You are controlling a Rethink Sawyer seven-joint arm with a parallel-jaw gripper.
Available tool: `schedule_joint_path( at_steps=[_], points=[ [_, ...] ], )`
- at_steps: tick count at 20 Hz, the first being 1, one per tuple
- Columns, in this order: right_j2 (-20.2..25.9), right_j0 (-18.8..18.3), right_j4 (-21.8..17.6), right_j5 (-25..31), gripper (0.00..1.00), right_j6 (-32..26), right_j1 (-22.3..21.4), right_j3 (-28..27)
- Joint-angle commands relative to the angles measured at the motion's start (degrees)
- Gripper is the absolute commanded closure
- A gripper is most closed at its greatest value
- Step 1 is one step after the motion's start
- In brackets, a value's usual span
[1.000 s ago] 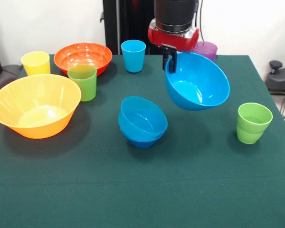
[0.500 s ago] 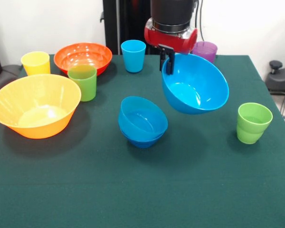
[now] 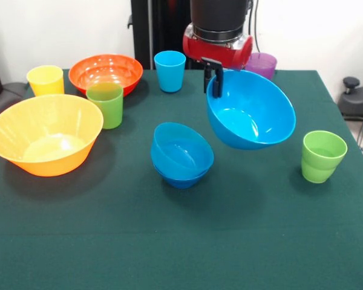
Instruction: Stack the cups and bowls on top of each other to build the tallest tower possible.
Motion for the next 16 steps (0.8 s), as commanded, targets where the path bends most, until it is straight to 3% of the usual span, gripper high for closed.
schedule_joint_path(
  at_steps=[1,11,16],
  points=[
    [4.89,-1.90,0.03,4.66,1.00,-6.46,2.18,-3.14],
    [4.43,-3.13,-1.72,4.33,1.00,-6.83,4.54,-5.05],
    [3.57,-2.35,-1.69,9.18,1.00,-6.61,5.83,-10.25]
  ],
)
